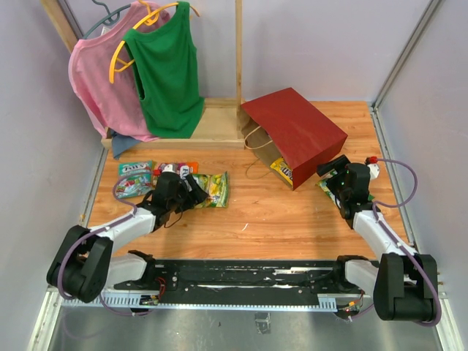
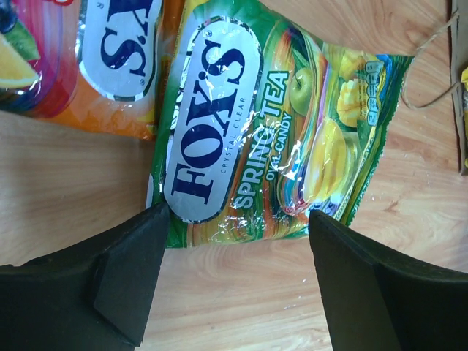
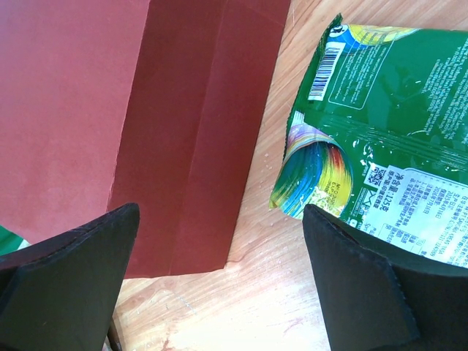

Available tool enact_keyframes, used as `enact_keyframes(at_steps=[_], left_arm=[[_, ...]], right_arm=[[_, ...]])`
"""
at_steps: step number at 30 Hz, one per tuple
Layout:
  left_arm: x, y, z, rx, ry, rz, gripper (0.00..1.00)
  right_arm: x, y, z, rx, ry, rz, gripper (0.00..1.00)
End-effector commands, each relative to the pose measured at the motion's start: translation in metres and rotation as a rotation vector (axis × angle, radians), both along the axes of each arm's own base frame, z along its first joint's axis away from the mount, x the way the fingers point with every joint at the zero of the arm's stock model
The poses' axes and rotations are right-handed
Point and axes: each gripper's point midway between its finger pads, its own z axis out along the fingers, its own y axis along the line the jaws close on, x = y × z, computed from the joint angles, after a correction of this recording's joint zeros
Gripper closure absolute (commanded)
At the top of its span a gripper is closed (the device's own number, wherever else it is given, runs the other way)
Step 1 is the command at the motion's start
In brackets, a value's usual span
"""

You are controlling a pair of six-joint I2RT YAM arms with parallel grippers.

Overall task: Take the snacks out of the paper bag
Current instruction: Adjust the snack at the center of the board.

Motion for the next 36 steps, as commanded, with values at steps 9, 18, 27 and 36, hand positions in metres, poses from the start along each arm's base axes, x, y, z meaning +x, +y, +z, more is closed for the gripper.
enact_keyframes(at_steps=[9, 18, 27, 36], left_arm=[[0.031, -0.022, 0.010, -0.035, -0.044, -0.052, 0.20], [0.032, -0.035, 0.073, 0.011, -0.204, -0.083, 0.21], [0.011, -0.057, 0.093, 0.174, -0.235, -0.193, 0.20], [-0.011, -0.091, 0.056, 0.200, -0.168, -0.305, 0.29]], right_arm=[[0.004, 0.007, 0.004, 0.007, -0.020, 0.022, 0.05], [0.003, 0.004, 0.007, -0.012, -0.022, 0.018, 0.03], [0.008, 0.013, 0.000, 0.020, -0.003, 0.047, 0.03], [0.005, 0.007, 0.008, -0.016, -0.029, 0.029, 0.01]])
